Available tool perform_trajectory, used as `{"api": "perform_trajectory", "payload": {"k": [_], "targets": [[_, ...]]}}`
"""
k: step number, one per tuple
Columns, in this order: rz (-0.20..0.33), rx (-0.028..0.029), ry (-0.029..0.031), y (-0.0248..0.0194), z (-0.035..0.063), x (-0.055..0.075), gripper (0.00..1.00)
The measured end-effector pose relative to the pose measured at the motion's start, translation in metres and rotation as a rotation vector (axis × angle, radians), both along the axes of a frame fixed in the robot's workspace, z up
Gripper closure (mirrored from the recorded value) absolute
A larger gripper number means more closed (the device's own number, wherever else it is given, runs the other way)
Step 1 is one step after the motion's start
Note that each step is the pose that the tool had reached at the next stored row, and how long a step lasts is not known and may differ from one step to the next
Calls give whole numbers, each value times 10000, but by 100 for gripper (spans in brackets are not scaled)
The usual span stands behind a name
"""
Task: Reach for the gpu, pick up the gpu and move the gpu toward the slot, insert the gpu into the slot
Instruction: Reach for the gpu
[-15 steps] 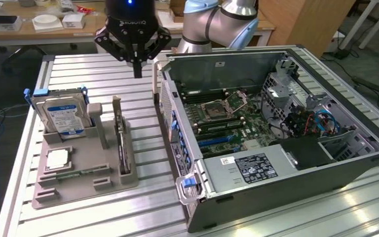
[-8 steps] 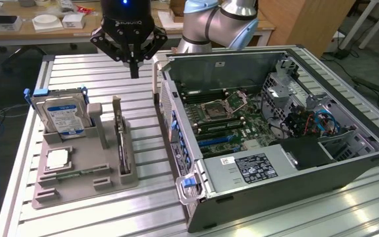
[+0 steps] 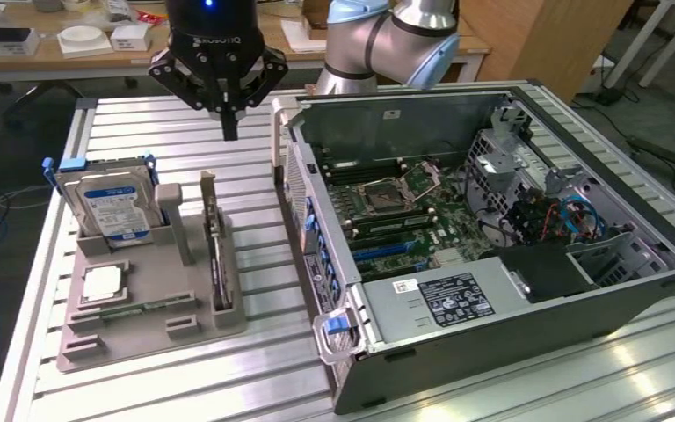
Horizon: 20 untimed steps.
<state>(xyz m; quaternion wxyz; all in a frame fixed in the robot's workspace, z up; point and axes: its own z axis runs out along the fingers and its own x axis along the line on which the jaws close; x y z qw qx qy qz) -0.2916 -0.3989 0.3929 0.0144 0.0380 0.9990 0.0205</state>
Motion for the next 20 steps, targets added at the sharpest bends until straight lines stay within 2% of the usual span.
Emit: {"api": "perform_trajectory", "payload": {"k": [20], "targets": [[-35, 0, 1, 0, 0, -246, 90]]}}
